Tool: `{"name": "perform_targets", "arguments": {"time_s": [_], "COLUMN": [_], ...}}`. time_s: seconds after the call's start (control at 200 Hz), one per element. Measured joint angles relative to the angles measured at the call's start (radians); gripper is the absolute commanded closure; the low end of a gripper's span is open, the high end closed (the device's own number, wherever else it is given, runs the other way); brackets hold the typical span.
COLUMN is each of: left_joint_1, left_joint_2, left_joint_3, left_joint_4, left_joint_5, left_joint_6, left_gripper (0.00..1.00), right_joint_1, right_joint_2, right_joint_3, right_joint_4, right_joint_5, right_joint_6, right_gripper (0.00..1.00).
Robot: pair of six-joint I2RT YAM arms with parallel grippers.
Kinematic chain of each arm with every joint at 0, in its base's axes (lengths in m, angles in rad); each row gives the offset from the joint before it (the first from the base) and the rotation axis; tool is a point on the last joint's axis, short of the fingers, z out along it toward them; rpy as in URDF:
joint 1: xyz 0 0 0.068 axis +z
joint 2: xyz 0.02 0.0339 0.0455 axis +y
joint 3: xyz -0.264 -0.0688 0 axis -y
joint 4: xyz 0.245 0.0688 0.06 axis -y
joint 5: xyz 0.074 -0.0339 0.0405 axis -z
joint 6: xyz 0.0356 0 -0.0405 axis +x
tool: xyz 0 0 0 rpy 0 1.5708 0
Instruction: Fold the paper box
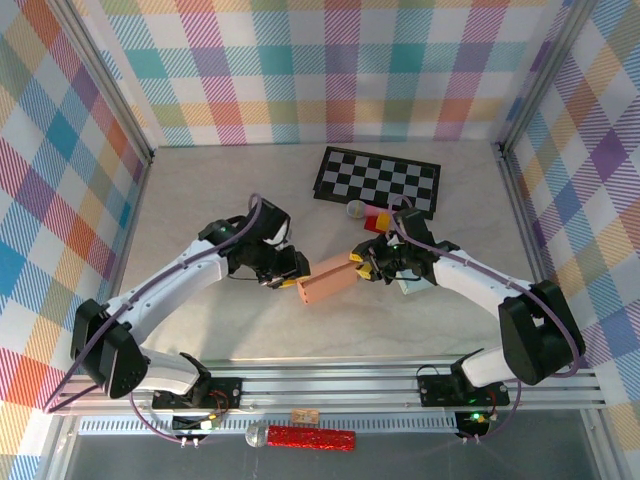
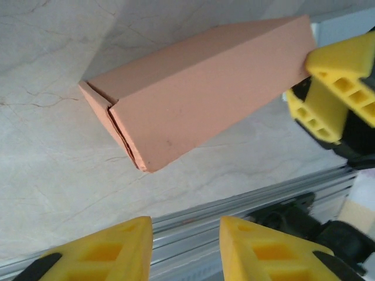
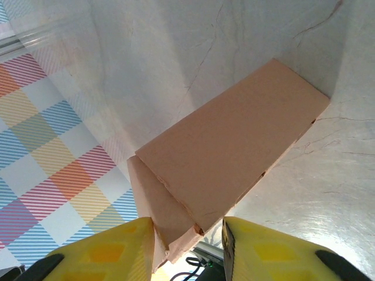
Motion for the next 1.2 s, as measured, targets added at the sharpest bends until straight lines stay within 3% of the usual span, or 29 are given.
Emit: {"name": "perform_targets", "arguments": {"time_s": [0.355, 0.59, 0.915, 1.205], "left_joint_1": [0.028, 0.037, 0.068, 0.069], "left_joint_2": [-0.015, -0.015, -0.015, -0.015], "left_joint_3": [-0.154, -0.208, -0.251, -0.276], "left_joint_4": [0.169, 0.233, 0.295, 0.34], "left_joint_5": [0.015, 0.019, 0.029, 0.054], "left_joint_6": [-0.184, -0.212, -0.211, -0.187], "left_gripper": [0.63, 0.66, 0.82, 0.86], "right_joint_1": [-0.001, -0.001, -0.001, -0.001], "right_joint_2": [0.024, 0.028, 0.034, 0.038], "right_joint_3": [0.013, 0.024, 0.034, 0.044], "right_joint_4": [-0.048, -0.064, -0.074, -0.087], "right_joint_5": [-0.023, -0.023, -0.026, -0.026], "right_joint_6": [-0.026, -0.026, -0.026, -0.025], "right_gripper": [0.65, 0.67, 0.69, 0.7]}}
